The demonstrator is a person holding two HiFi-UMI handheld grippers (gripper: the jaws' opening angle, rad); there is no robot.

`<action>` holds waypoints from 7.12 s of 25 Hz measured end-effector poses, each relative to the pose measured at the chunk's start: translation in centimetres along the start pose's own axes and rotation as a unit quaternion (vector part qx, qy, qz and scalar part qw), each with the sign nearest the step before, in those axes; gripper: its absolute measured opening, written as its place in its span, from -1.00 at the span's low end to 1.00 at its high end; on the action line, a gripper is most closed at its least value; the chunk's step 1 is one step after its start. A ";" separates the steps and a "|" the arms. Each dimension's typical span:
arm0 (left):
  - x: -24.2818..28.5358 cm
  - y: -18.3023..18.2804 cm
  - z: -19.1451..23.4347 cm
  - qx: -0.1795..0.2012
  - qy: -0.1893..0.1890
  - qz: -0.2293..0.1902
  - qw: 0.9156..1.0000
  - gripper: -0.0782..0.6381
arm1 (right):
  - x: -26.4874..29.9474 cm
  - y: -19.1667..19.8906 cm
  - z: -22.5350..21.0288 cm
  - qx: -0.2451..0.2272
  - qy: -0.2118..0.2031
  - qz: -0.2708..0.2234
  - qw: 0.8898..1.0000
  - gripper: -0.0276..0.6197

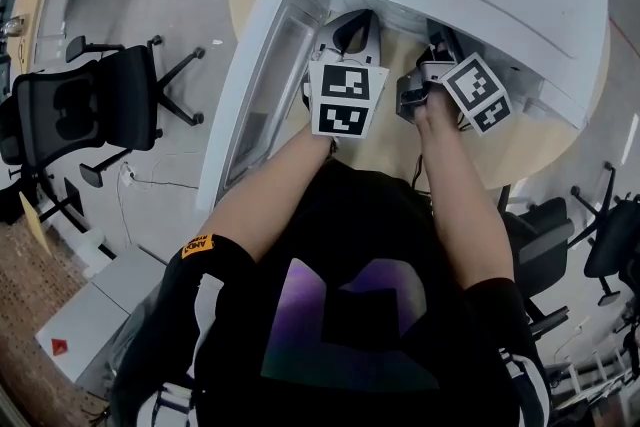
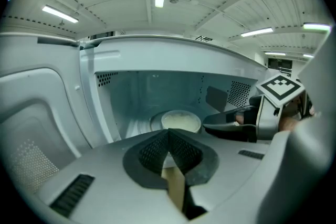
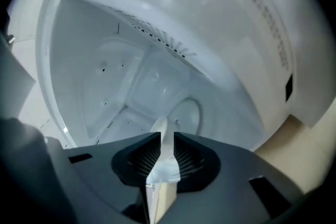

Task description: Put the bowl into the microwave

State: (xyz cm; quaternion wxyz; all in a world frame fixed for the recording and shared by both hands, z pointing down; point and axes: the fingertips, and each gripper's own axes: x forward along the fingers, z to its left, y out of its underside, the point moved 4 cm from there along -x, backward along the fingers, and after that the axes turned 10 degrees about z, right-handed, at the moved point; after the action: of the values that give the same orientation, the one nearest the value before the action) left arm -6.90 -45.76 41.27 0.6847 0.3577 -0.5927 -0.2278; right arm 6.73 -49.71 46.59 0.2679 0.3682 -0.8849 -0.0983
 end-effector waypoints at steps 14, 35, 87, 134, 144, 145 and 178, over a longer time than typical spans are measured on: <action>-3.0 -0.2 -3.4 -0.008 0.001 -0.029 1.000 -0.66 | -5.1 0.9 0.8 -0.090 0.010 0.020 0.996 -0.72; -9.2 1.3 -15.0 0.051 0.023 -0.072 0.996 -0.65 | -19.5 0.1 4.4 -0.410 -0.005 -0.003 0.912 -0.75; -26.7 4.4 -14.4 0.077 0.115 -0.208 0.968 -0.66 | -29.4 11.8 13.9 -0.497 -0.043 -0.053 0.865 -0.86; -45.6 21.0 -22.8 0.054 0.109 -0.213 0.969 -0.66 | -50.5 28.0 10.5 -0.496 0.004 -0.058 0.866 -0.86; -50.4 26.4 -27.3 0.038 0.058 -0.188 0.980 -0.66 | -56.4 31.2 8.5 -0.511 -0.034 -0.032 0.859 -0.86; -50.9 26.9 -27.6 0.038 0.052 -0.191 0.979 -0.66 | -56.9 31.5 8.2 -0.509 -0.037 -0.030 0.859 -0.86; -52.5 33.3 -32.9 0.007 0.018 -0.167 0.986 -0.66 | -63.0 34.9 2.1 -0.522 -0.036 0.023 0.852 -0.87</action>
State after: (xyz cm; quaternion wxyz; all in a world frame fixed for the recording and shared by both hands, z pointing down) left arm 11.24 21.39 31.13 0.6450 0.4600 -0.5143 -0.3285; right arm 21.58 19.39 32.49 0.3909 0.1503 -0.7206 -0.5525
